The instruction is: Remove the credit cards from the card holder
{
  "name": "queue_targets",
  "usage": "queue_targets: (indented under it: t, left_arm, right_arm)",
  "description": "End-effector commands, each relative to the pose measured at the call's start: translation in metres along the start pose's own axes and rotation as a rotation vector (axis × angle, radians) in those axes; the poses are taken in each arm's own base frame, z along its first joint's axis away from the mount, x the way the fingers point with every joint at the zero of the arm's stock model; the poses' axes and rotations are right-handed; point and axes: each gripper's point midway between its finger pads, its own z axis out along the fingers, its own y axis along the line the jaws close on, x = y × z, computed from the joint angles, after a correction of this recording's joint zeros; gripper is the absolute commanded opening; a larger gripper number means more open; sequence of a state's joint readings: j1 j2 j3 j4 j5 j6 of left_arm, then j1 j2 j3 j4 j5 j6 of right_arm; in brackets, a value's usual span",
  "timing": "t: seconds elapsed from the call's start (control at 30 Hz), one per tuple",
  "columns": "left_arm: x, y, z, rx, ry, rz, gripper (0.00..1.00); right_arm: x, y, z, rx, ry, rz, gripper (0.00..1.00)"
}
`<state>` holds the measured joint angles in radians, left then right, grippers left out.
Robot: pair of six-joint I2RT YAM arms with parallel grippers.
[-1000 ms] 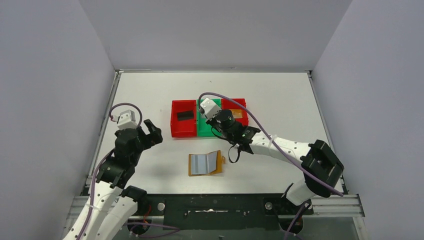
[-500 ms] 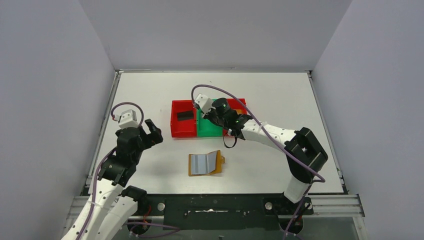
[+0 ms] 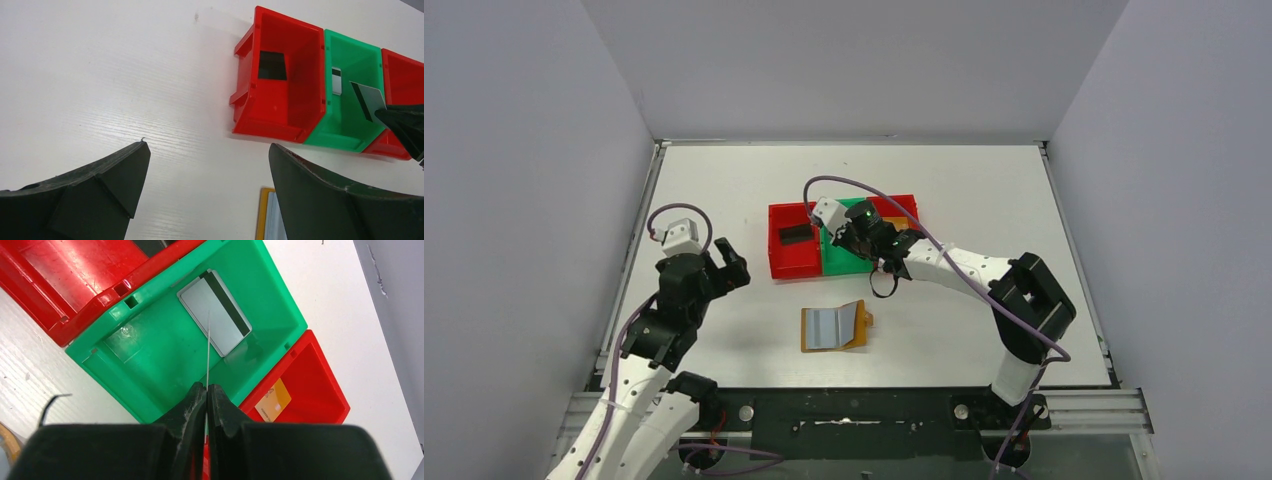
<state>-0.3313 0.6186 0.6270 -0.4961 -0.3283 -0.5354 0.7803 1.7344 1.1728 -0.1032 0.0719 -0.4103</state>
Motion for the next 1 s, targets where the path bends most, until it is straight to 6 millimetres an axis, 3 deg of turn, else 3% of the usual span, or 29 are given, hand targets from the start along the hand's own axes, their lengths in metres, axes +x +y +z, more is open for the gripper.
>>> queue_targets:
  t: [0.0,0.2,0.5,0.73,0.97]
  left_arm:
    - [-0.013,-0.009,0.002,0.037,-0.045,-0.002,0.91]
    - [-0.012,-0.009,0.003,0.040,-0.039,0.001,0.91]
    - [-0.012,-0.008,0.003,0.038,-0.038,0.006,0.91]
    - [-0.011,-0.010,0.002,0.046,-0.024,0.019,0.91]
    - [-0.016,-0.008,-0.002,0.043,-0.046,0.012,0.91]
  right_arm:
    - [-0.010,-0.018,-0.007,0.063,0.000,-0.028,0.00]
    - [-0.029,-0.016,-0.007,0.038,-0.078,-0.016,0.00]
    - [-0.040,-0.032,0.020,0.079,-0.072,-0.166,0.00]
    - [-0.039,-0.038,0.038,0.040,-0.061,-0.269,0.00]
    - [-0.025,-0.047,0.055,0.023,-0.012,-0.365,0.00]
